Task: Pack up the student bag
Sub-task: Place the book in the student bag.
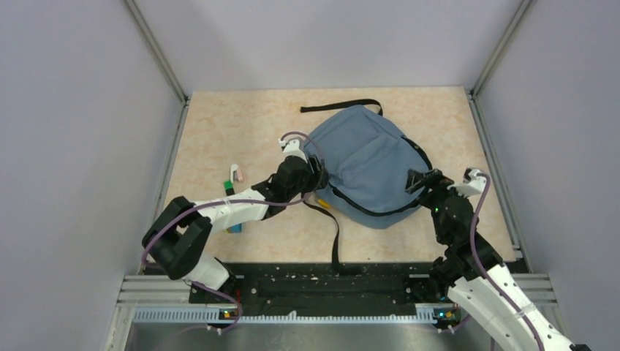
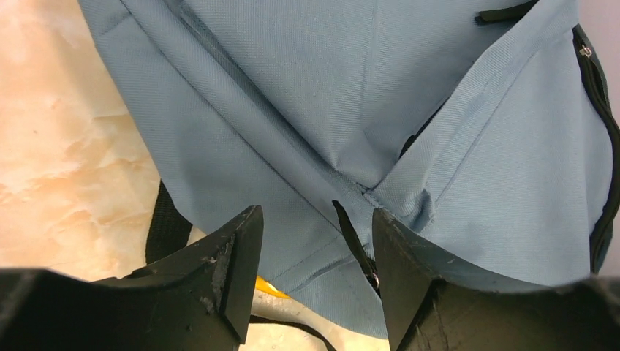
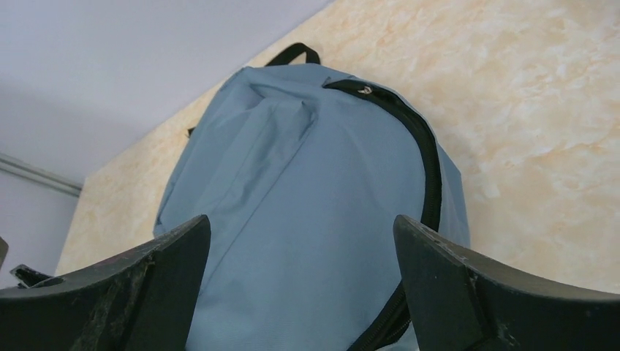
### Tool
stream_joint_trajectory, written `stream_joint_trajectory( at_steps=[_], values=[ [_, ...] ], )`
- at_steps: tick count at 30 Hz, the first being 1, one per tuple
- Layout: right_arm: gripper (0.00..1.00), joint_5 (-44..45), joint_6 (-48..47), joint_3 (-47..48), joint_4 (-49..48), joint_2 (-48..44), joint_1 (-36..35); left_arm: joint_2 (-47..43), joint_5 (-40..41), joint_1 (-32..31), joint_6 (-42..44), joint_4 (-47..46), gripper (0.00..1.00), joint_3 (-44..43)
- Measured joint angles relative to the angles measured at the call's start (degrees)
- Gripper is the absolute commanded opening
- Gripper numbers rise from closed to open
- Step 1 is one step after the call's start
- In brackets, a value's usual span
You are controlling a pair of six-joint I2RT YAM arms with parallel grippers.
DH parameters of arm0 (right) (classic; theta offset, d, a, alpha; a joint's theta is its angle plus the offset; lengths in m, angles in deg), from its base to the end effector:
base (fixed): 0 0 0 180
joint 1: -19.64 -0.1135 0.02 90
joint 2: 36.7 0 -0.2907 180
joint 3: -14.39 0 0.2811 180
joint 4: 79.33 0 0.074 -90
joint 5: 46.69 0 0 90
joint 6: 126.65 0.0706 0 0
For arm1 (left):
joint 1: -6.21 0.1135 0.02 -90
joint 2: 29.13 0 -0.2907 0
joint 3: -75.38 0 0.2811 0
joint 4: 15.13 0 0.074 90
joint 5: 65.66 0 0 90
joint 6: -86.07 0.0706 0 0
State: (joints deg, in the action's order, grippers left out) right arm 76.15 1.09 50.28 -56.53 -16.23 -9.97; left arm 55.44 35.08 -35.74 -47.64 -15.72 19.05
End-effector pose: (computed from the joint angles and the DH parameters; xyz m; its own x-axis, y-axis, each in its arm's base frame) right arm 0.1501 0.0412 0.2728 -0.0562 0.5596 -0.8269 0.1098 0.8266 0.5519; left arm 0.2818 -0.2356 0.2034 -0.6185 -0.3569 -0.7001 0.1475 0.8223 -0.5496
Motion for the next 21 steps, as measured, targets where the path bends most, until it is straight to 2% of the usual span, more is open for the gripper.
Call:
stream_joint_trajectory(
  at_steps=[4,17,18,21],
  values=[
    [0.93,0.07,-0.57,0.00,0.61,3.54,0.00,2.78,-1.18,0.61,-0.94,-0.76,0.62,-0.83],
    [0.92,-2.99,-0.55,-0.35,-0.22,5.05,0.00,6.99,-4.13,1.38,-1.42,-2.19,0.39,-4.90],
    [0.91,-3.04,-0.55,-0.35,-0.22,5.05,0.00,7.34,-4.42,1.38,-1.40,-2.12,0.35,-4.94],
    [0.91,-3.34,-0.55,-0.35,-0.22,5.05,0.00,8.31,-5.29,1.44,-1.31,-1.38,0.13,-5.51]
  ],
)
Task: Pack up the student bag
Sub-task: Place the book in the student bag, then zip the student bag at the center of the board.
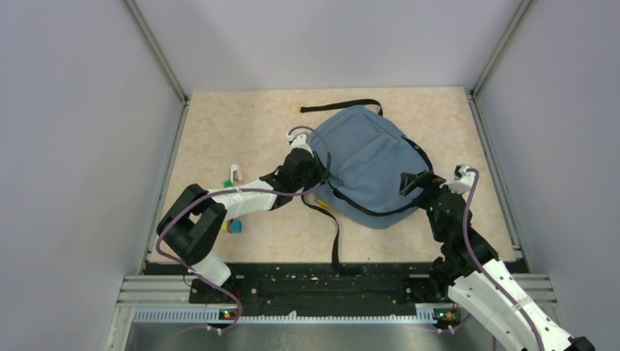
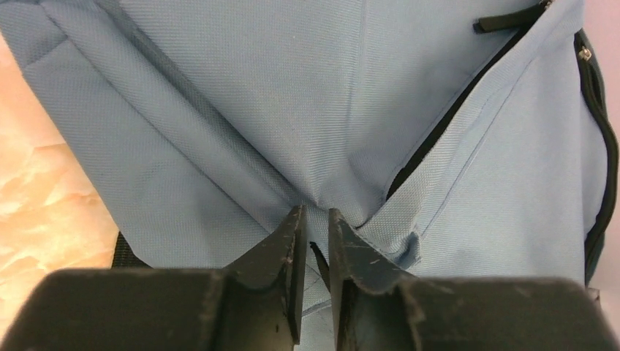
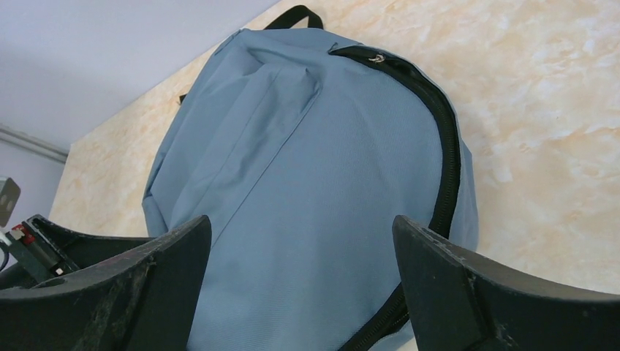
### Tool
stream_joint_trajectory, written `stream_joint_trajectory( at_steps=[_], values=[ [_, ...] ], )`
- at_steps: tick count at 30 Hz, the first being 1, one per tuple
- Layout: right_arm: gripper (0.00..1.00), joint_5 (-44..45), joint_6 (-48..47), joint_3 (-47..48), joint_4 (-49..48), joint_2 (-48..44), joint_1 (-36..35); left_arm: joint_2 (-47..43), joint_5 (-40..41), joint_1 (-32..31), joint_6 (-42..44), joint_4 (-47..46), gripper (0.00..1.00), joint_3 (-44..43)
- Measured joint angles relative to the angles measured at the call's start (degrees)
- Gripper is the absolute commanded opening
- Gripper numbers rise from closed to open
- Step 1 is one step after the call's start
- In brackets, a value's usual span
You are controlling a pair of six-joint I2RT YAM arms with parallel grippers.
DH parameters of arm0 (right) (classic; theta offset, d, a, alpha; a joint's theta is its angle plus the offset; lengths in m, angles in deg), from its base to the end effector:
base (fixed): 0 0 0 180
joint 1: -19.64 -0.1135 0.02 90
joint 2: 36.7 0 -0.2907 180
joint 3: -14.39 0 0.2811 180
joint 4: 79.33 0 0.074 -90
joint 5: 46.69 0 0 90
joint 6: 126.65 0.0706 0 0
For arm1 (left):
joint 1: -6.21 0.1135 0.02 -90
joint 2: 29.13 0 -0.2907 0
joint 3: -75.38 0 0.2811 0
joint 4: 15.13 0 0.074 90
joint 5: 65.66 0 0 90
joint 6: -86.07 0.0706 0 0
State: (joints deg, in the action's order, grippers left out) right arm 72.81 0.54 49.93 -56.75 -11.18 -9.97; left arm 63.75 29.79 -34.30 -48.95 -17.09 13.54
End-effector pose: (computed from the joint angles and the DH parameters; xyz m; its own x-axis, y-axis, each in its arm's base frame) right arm 0.1621 0.0521 0.2582 -0.1580 0.5153 -0.8423 0.1046 0.8569 0.5047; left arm 0.3096 -0.2557 0.1888 -0.6740 -0.3503 -0.6504 0.1511 0.7964 -0.5856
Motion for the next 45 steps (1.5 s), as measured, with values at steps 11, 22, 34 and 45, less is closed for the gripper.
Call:
stream_joint_trajectory(
  at_steps=[11,22,34,45],
  values=[
    [0.85,-2.32,-0.04,-0.28,-0.52,0.13,0.00,0.09,-1.81,-0.11,-1.27,1.40,0.00,-0.11],
    [0.78,-6.40,-0.22,-0.83,-3.41,6.38,0.00,-8.68,-0.07,-7.89,-4.85,1.44,0.00,5.20],
    [0.76,-10.40,-0.13,-2.23,-8.20,10.38,-0.02,-8.39,4.17,-20.15,-8.94,-1.22,0.00,5.66],
    [0.79,-12.09,-0.22,-2.23,-9.49,10.67,-0.20,-4.22,6.95,-25.73,-5.95,-0.94,0.17,0.79]
  ],
)
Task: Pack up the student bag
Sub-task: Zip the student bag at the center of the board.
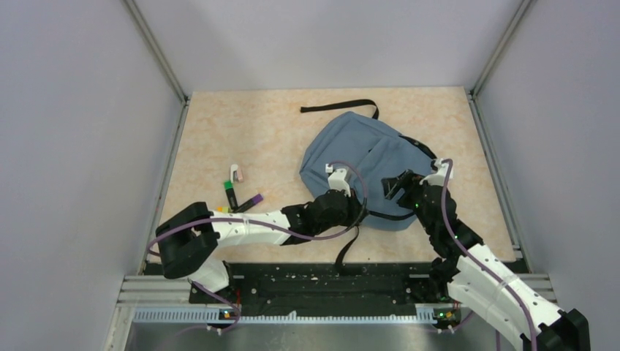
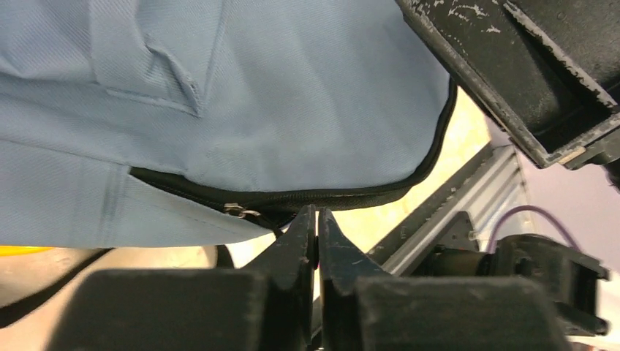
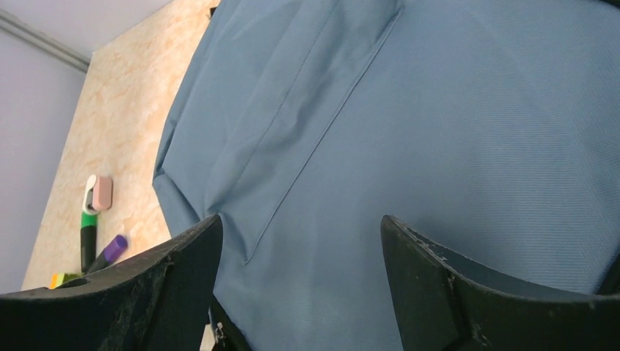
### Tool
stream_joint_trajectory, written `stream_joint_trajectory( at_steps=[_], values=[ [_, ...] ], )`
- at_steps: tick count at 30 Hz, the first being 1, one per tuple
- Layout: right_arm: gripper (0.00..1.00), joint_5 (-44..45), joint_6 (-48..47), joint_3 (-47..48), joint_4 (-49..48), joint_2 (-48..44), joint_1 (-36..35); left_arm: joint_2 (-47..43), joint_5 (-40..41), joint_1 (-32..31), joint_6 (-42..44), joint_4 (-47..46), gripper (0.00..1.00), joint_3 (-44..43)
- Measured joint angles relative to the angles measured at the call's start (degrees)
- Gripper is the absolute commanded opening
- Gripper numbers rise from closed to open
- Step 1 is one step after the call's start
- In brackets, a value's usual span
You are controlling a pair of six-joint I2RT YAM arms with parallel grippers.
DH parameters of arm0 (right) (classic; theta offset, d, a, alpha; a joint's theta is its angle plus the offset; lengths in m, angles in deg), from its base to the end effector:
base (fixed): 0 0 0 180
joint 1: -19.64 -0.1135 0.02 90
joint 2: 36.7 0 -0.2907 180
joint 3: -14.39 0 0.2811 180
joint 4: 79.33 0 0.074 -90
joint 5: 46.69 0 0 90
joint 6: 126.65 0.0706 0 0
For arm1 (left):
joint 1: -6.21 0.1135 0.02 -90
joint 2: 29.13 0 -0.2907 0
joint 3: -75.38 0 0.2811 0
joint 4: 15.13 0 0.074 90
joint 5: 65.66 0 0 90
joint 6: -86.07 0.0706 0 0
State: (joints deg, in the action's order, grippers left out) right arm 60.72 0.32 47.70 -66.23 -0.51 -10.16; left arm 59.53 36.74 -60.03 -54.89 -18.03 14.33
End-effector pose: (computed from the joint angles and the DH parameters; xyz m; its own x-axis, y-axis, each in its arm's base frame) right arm 0.1858 0.0821 0.2321 -0.3259 0.4746 -0.8176 -0.0358 0.8580 0.5123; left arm 0.1719 -0.3528 0.2141 -0.7393 -0.2033 -0.6419 0.3827 0.6575 -0.6490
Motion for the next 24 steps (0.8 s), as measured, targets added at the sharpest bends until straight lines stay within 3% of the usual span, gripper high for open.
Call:
stream_joint_trajectory(
  at_steps=[3,6,14,18,20,24],
  values=[
    [0.79,-1.81,-0.79,0.04,0.20,0.00,-0.04,-0.98,2.08,-0.07,1.57,1.64,0.47,0.04],
    [0.79,-4.55,-2.14,1.29,2.56,0.52,-0.04,-4.17,4.50,-0.15,3.17,4.11,0.64,0.61],
    [0.78,-13.79,-5.57,6.56,8.24,1.55,-1.62,-11.43,8.98,1.99,6.82,11.82,0.74,0.96],
    [0.72,-17.00,-7.54,7.82,10.38,2.45,-4.66,-11.93,7.89,7.93,7.43,14.12,0.80,2.58],
    [0.71,-17.31,-8.61,8.81,11.91,3.96,-6.40,-12.35,6.93,11.15,7.39,14.19,0.87,4.46],
    [0.66,-15.06,-10.19,10.27,15.43,6.80,-11.58,-13.33,5.40,17.29,6.93,13.68,0.90,8.39]
  ],
)
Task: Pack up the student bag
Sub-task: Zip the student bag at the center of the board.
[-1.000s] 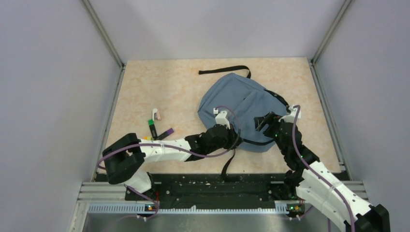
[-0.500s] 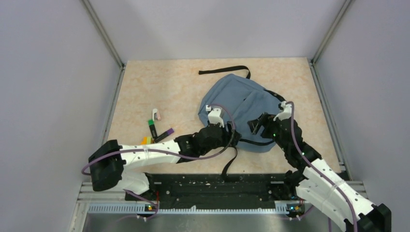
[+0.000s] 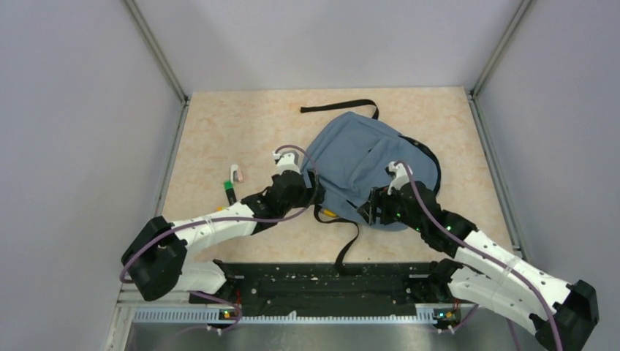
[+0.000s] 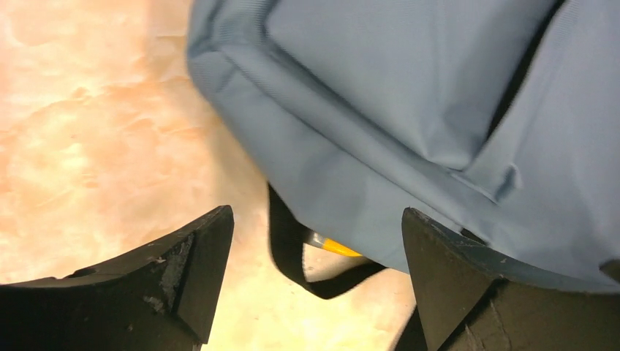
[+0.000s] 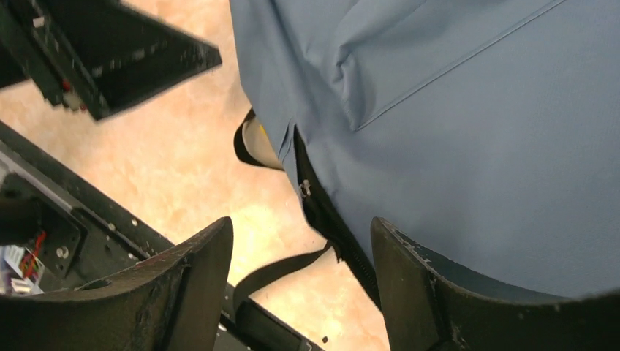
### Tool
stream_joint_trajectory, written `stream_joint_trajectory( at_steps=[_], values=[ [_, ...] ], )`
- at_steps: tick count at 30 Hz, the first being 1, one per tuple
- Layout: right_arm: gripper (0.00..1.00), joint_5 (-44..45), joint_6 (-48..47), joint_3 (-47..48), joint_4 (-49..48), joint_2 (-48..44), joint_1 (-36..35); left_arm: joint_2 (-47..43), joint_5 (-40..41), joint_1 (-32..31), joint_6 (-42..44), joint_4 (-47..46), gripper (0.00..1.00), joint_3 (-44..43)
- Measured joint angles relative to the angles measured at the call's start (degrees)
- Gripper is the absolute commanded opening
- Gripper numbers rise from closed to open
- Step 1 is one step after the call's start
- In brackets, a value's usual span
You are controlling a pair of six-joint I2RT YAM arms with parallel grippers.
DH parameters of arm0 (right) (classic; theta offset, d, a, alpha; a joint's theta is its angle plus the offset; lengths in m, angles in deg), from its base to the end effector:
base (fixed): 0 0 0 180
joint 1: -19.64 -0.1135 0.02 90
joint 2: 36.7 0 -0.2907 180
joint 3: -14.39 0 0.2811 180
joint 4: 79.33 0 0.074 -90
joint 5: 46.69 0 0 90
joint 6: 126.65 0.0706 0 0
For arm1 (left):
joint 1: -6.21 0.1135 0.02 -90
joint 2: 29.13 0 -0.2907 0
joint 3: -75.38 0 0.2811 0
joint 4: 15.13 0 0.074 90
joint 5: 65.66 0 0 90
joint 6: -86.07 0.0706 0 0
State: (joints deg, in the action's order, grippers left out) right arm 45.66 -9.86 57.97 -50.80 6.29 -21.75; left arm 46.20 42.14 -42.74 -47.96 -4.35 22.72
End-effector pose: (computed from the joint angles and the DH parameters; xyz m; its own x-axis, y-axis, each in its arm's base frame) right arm 0.1641 0.1407 0.2469 -0.5993 0.0721 -0.7973 -0.4070 0.8301 0.3810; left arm 0.2288 -0.2299 0.2085 -0.6429 -0.2694 -0.7170 0.1442 0.8768 -0.4588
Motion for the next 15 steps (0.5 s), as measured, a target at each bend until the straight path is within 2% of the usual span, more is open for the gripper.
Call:
stream_joint_trajectory(
  at_steps=[3,9,15],
  values=[
    [0.64,1.90,-0.20,0.79,2.21,1.33,-3.48,-0.24,-1.44,3.23,-0.68,-1.77,0.92,2.21],
    [0.61,5.86,-0.20,0.98,4.55,2.40,-5.99,0.22,-5.01,6.88,-2.45,-6.93,0.93,3.87],
    [0.53,8.13,-0.83,0.98,4.61,4.07,-6.51,4.50,-8.66,8.96,-4.42,-12.74,0.89,3.87]
  ],
)
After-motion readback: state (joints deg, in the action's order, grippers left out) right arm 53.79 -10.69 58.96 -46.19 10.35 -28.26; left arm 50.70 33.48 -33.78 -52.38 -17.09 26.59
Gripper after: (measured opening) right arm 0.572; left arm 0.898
